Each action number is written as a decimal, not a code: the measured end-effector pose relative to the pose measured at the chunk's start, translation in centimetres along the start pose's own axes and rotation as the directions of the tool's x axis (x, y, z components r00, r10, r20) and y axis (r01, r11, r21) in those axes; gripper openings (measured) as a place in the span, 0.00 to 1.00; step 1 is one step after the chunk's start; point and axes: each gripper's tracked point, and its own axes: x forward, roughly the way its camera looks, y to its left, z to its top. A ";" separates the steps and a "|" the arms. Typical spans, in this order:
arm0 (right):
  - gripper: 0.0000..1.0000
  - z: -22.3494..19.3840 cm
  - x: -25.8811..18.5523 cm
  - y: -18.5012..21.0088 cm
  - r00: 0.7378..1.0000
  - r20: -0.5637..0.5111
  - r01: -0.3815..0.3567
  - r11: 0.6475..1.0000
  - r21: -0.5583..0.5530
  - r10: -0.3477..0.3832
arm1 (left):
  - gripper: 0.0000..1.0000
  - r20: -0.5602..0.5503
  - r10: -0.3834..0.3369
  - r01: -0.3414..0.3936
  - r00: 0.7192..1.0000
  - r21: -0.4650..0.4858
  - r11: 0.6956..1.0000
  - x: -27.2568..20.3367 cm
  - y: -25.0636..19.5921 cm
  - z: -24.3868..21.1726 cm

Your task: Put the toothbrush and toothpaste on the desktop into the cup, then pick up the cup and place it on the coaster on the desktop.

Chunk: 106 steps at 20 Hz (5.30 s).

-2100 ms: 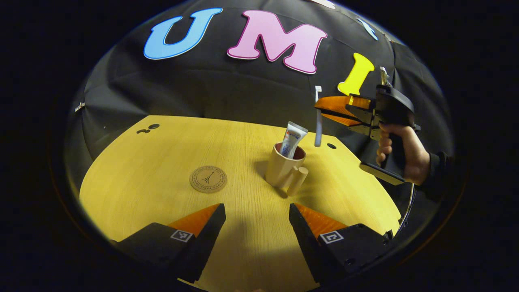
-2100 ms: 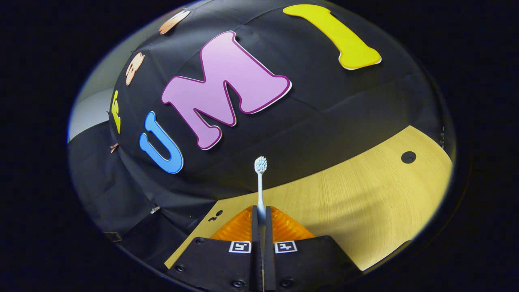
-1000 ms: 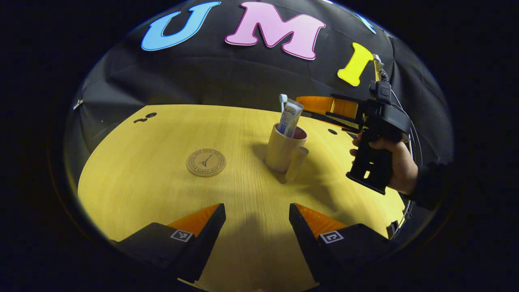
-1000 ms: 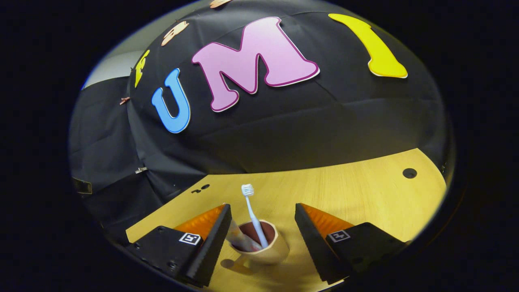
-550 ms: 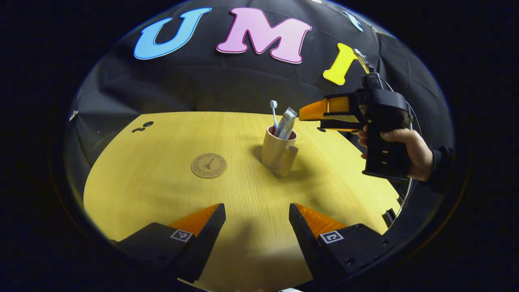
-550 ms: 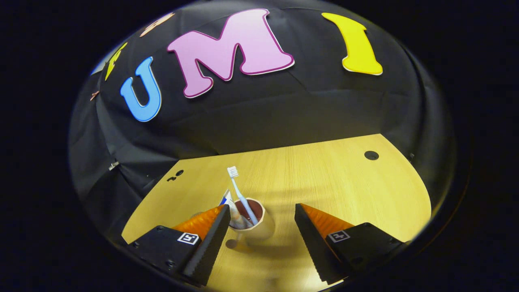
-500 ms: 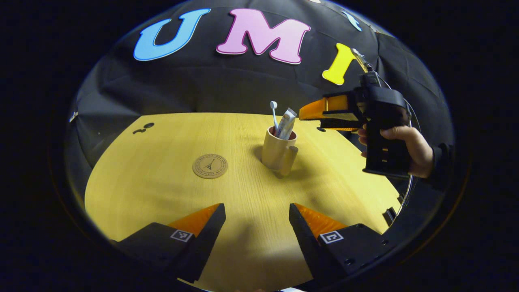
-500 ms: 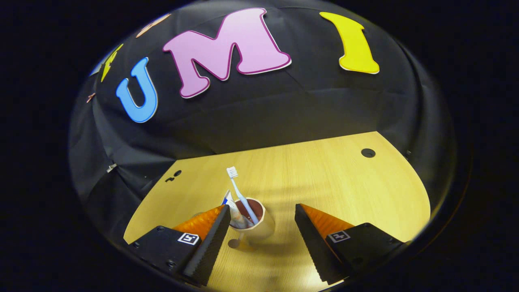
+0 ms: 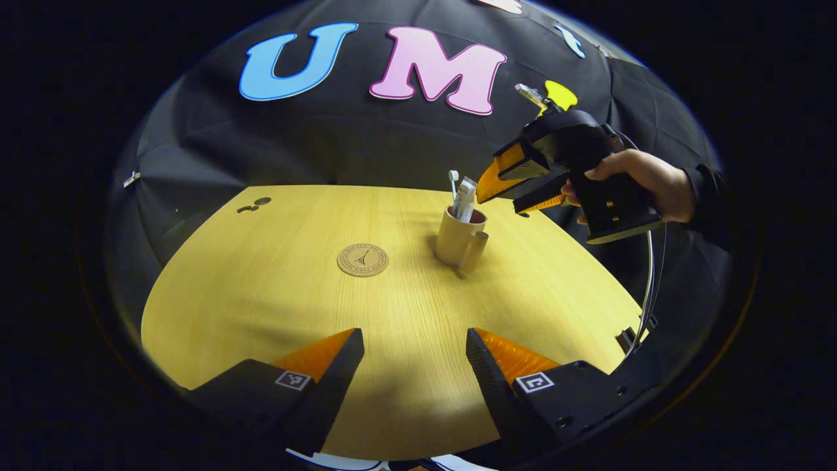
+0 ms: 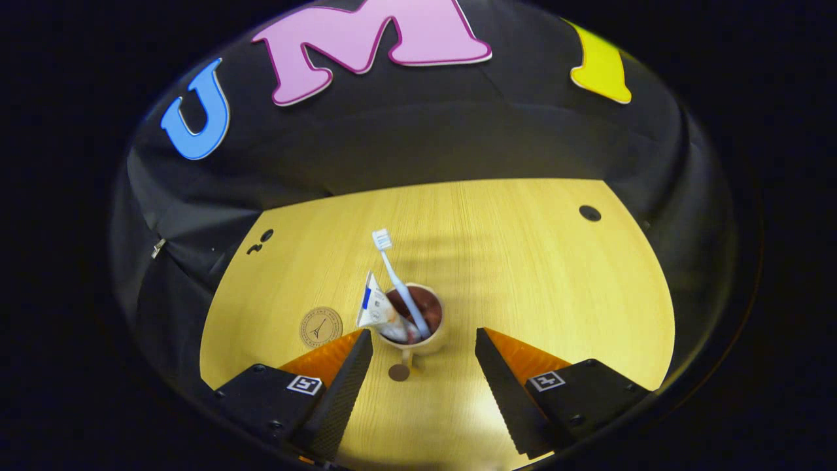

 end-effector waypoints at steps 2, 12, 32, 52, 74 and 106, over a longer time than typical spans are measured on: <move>0.97 -1.3 0.8 0.5 0.997 -0.074 0.008 1.000 0.019 -0.006 | 0.98 0.010 0.006 -0.006 1.000 -0.013 1.000 -0.3 0.3 0.1; 0.96 -5.2 5.5 0.3 0.959 -0.271 0.083 0.997 -0.008 -0.082 | 0.98 0.012 0.097 -0.095 0.995 -0.101 0.990 -1.5 4.3 -0.2; 0.37 -7.4 8.8 -0.1 0.920 -0.361 0.152 0.988 -0.037 -0.155 | 0.98 -0.035 0.120 -0.124 0.992 -0.108 0.986 0.5 5.5 0.0; 0.34 -3.6 8.0 4.0 0.946 -0.278 0.137 0.982 -0.126 -0.168 | 0.98 -0.025 0.105 -0.107 0.994 -0.114 0.988 1.2 6.4 1.0; 0.34 -9.2 11.0 17.0 0.927 -0.365 -0.045 0.943 -0.330 -0.084 | 0.98 -0.033 0.284 -0.284 0.958 -0.220 0.933 -3.2 13.7 -1.5; 0.99 -2.1 -17.0 14.1 0.907 0.408 -0.015 0.975 -0.223 0.107 | 0.98 0.275 0.145 -0.147 0.950 -0.015 0.989 -10.4 7.3 11.0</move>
